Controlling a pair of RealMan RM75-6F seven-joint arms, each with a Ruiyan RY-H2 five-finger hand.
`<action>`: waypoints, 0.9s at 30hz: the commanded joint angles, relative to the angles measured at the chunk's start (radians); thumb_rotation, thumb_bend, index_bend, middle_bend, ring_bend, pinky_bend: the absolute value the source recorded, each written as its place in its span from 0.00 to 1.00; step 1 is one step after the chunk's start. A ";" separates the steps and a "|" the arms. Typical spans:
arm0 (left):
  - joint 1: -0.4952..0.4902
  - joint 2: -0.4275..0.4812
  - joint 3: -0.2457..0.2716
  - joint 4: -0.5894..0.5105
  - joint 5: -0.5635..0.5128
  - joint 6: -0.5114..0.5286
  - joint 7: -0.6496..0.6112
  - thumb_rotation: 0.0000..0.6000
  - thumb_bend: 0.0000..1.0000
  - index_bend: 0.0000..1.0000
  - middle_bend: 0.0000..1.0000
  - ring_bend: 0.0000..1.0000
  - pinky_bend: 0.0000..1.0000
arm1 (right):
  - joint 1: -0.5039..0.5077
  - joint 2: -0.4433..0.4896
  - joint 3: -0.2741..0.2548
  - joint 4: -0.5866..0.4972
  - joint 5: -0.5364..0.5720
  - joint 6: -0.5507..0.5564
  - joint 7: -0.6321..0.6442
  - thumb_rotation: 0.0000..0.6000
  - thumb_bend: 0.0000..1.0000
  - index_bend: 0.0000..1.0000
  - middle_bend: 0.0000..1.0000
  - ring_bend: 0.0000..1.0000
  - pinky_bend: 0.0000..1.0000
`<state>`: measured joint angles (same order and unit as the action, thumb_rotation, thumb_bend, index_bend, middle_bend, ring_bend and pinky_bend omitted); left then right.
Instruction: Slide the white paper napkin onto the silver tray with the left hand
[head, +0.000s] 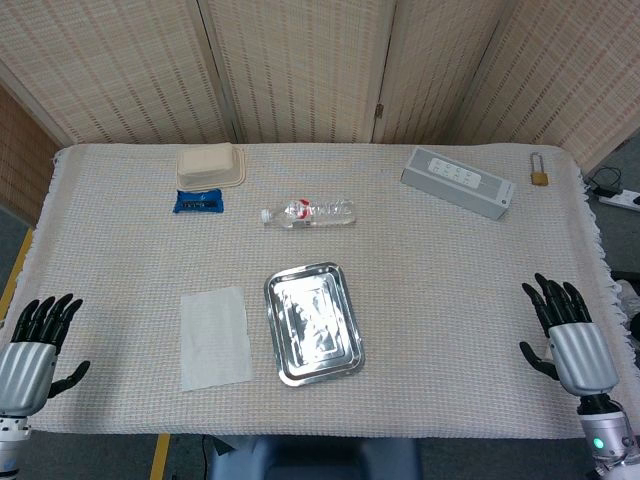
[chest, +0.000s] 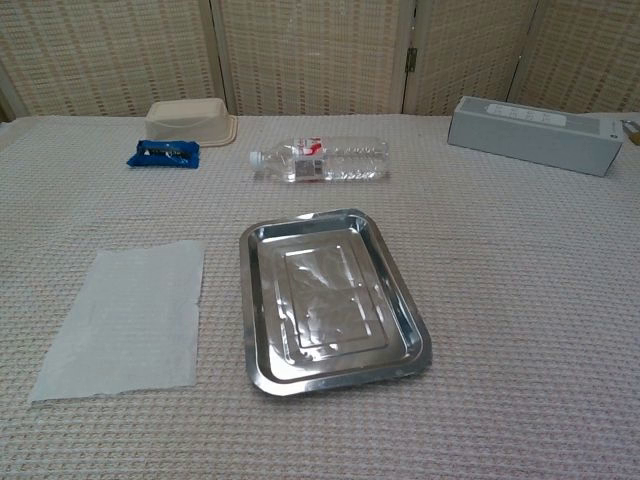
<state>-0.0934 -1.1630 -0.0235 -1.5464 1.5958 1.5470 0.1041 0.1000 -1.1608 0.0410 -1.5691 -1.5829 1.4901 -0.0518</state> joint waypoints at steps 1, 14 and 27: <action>-0.003 -0.005 0.002 0.003 0.000 -0.007 0.004 1.00 0.27 0.11 0.11 0.03 0.01 | 0.002 0.003 -0.003 0.001 -0.003 -0.004 0.015 1.00 0.35 0.00 0.00 0.00 0.00; -0.054 -0.093 0.025 0.188 0.115 -0.008 -0.052 1.00 0.26 0.13 0.55 0.35 0.61 | -0.004 0.012 -0.003 0.006 -0.026 0.029 0.060 1.00 0.35 0.00 0.00 0.00 0.00; -0.127 -0.338 0.129 0.852 0.316 0.138 -0.439 1.00 0.21 0.43 1.00 0.92 1.00 | 0.022 -0.031 0.006 0.007 0.040 -0.051 -0.030 1.00 0.35 0.00 0.00 0.00 0.00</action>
<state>-0.1936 -1.4075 0.0692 -0.8498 1.8612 1.6307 -0.2095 0.1179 -1.1885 0.0477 -1.5575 -1.5496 1.4474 -0.0742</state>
